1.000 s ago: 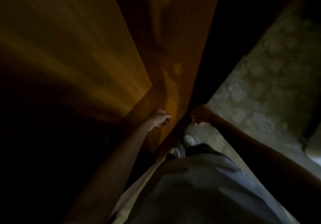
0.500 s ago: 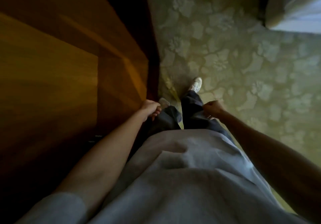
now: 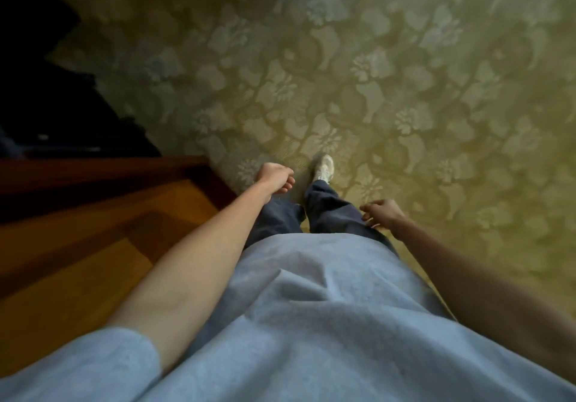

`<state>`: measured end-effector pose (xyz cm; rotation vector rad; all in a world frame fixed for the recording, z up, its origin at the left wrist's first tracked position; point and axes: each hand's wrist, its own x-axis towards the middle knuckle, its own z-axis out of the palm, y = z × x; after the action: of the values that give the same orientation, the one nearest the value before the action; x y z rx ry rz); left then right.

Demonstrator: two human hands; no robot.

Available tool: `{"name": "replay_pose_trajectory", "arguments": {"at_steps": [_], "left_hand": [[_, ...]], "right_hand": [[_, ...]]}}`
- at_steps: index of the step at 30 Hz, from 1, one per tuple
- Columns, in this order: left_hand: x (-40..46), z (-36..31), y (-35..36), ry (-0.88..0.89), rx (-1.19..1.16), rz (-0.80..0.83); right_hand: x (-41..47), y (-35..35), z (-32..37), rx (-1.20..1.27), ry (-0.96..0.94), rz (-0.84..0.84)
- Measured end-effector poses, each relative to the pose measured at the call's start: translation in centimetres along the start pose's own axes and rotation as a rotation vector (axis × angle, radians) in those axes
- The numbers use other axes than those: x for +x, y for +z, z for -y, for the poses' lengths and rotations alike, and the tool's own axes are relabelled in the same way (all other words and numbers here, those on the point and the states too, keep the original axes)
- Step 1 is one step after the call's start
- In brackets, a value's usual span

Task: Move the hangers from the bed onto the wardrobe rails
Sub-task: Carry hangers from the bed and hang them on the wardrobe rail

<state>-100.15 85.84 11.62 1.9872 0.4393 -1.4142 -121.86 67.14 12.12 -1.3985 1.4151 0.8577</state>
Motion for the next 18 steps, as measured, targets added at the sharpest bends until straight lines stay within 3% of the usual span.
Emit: {"name": "replay_pose_trajectory", "arguments": {"at_steps": [9, 18], "left_hand": [[1.2, -11.5, 7.1, 0.14, 0.46, 0.059], [4.5, -15.6, 3.8, 0.037, 0.545, -0.088]], "right_hand": [[2.7, -8.3, -0.9, 0.287, 0.056, -0.047], [6.6, -17.4, 15.6, 0.34, -0.205, -0.035]]}}
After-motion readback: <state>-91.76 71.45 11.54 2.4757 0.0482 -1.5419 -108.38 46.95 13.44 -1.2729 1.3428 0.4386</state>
